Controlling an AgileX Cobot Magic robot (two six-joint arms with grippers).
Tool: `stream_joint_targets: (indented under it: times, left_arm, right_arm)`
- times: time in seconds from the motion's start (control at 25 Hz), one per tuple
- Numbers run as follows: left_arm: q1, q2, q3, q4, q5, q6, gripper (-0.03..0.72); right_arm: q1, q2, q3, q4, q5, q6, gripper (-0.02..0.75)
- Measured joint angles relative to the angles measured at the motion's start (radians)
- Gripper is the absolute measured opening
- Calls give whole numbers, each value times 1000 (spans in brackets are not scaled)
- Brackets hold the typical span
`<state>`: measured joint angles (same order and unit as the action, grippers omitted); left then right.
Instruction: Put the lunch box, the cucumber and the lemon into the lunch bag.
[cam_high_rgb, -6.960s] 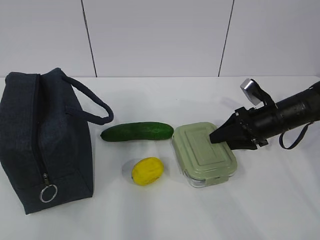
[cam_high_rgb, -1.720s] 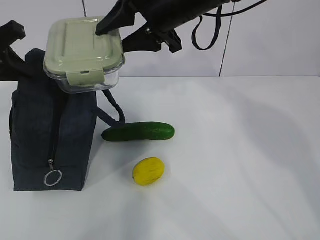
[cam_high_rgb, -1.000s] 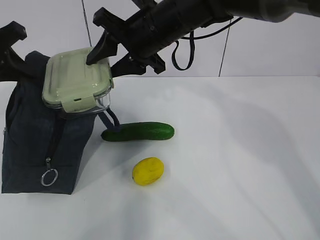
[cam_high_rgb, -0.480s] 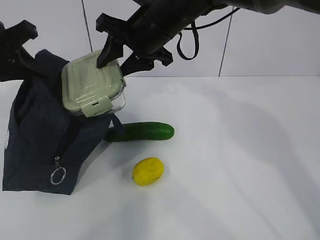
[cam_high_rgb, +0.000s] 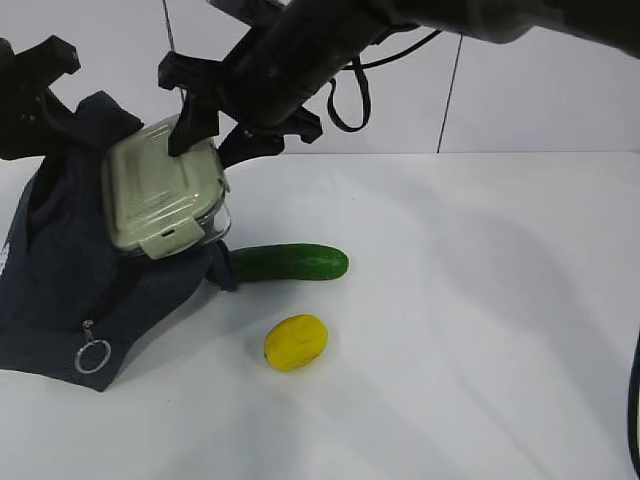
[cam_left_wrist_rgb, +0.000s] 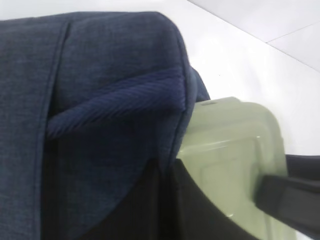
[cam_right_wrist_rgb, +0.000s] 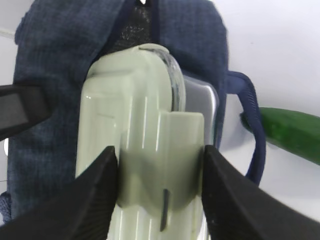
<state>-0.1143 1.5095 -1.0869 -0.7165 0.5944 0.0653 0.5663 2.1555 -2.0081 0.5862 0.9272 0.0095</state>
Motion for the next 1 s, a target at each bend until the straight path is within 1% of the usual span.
stream_joint_targets:
  times: [0.28, 0.52, 1.0]
  left_arm:
    - [0, 2, 0, -23, 6, 0, -4]
    - [0, 2, 0, -73, 6, 0, -4]
    - [0, 2, -2, -96, -2, 0, -4]
  right_arm:
    - [22, 39, -2, 24, -29, 12, 388]
    - [22, 45, -2, 59, -106, 13, 388]
    - [41, 45, -2, 83, -163, -15, 388]
